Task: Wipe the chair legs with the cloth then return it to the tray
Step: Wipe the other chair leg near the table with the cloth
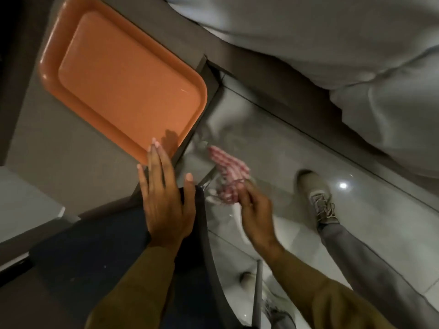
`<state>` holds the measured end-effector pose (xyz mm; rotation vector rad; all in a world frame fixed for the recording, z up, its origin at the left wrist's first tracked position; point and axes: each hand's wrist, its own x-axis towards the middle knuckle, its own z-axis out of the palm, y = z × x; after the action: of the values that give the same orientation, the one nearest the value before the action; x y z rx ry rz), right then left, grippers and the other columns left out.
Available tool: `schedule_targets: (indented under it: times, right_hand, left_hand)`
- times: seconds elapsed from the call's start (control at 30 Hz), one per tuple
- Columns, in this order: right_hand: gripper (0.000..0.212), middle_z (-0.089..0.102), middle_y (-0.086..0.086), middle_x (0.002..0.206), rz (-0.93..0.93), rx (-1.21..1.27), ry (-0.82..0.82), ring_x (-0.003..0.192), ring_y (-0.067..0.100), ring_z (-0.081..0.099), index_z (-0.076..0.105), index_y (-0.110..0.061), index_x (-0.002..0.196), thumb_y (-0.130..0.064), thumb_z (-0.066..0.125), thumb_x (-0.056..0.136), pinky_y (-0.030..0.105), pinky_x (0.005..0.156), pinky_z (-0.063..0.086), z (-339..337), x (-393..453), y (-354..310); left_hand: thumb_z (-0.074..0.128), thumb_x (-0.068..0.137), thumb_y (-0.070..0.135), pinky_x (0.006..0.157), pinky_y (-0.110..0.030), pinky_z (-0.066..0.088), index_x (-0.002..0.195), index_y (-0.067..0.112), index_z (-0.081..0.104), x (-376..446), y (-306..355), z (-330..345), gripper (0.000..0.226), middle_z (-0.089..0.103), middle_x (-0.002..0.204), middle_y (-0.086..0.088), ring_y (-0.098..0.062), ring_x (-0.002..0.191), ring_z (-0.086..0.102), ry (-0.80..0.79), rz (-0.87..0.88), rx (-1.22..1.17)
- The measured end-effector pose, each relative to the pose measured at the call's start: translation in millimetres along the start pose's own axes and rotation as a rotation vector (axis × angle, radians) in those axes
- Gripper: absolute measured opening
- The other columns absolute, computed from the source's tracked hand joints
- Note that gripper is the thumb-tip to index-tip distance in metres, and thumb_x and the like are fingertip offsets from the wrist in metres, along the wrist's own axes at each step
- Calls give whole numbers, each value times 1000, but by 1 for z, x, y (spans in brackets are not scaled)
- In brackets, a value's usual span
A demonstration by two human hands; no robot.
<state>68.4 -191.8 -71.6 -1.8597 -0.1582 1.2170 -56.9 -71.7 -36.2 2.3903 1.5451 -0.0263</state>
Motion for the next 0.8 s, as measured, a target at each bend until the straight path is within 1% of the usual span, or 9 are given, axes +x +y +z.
schedule_targets:
  times: [0.1, 0.17, 0.23, 0.33, 0.47, 0.57, 0.67, 0.73, 0.8]
  right_hand:
    - [30, 80, 1, 123, -29, 78, -180, 114, 6, 75, 74, -8, 129, -9, 50, 112, 23, 99, 59, 44, -16, -8]
    - [33, 77, 0, 124, 14, 134, -186, 110, -1, 73, 71, -7, 134, -9, 47, 112, 19, 100, 57, 58, -17, 1]
    - [33, 77, 5, 119, 44, 122, -177, 102, 7, 75, 70, -4, 133, -4, 45, 112, 26, 94, 59, 63, -6, 18]
    - [33, 74, 19, 131, 132, 0, -111, 124, 35, 71, 68, 3, 135, -4, 46, 111, 50, 110, 56, 70, 43, 38]
    - [38, 69, 21, 140, 302, -58, -114, 132, 39, 64, 66, -3, 140, -22, 46, 113, 52, 118, 49, 82, 100, 46]
    - [38, 70, 20, 138, 324, 51, -156, 131, 37, 65, 65, -3, 139, -22, 44, 114, 57, 117, 49, 76, 84, 30]
    - [33, 77, 10, 128, 150, 90, -309, 126, 30, 70, 73, -9, 126, -27, 47, 113, 51, 113, 54, 49, 26, 7]
    - [33, 76, -2, 133, 93, 108, -405, 129, 17, 69, 72, -20, 131, -33, 48, 113, 36, 113, 55, 40, 1, 1]
    - [33, 75, -4, 136, 59, 84, -385, 131, 12, 68, 70, -18, 136, -27, 50, 112, 30, 113, 54, 42, 3, 6]
  left_hand:
    - [23, 112, 47, 140, -58, 11, 173, 1, 12, 1, 1, -2, 77, 13, 184, -11, -24, 173, 11, -33, -9, 5]
    - [23, 112, 48, 141, -57, 8, 173, 2, 12, 1, 1, -2, 78, 12, 185, -10, -22, 173, 10, -30, -14, 1]
    - [16, 113, 53, 141, -55, 6, 173, 4, 12, 1, 1, -1, 78, 12, 185, -8, -19, 173, 8, -19, -22, 1]
    - [17, 114, 52, 142, -54, 4, 174, 4, 11, -2, -1, 2, 77, 12, 185, -8, -19, 173, 8, -2, -14, -21]
    - [17, 114, 51, 142, -52, 2, 174, 4, 11, -1, -6, 4, 76, 14, 184, -10, -20, 173, 9, 10, 11, -45]
    - [17, 114, 51, 141, -56, 5, 173, 2, 15, -1, -4, 3, 77, 15, 184, -12, -22, 173, 10, -4, 5, -35]
    - [17, 114, 51, 140, -59, 9, 172, 2, 18, -1, 1, -1, 77, 17, 183, -12, -23, 173, 11, -19, 7, -39]
    - [20, 113, 50, 140, -58, 9, 172, 3, 19, -2, -3, -1, 76, 17, 183, -11, -22, 173, 11, -29, 1, 0]
    - [22, 112, 49, 141, -57, 7, 173, 4, 18, -2, -4, -1, 75, 15, 184, -10, -21, 173, 8, -33, 0, 6]
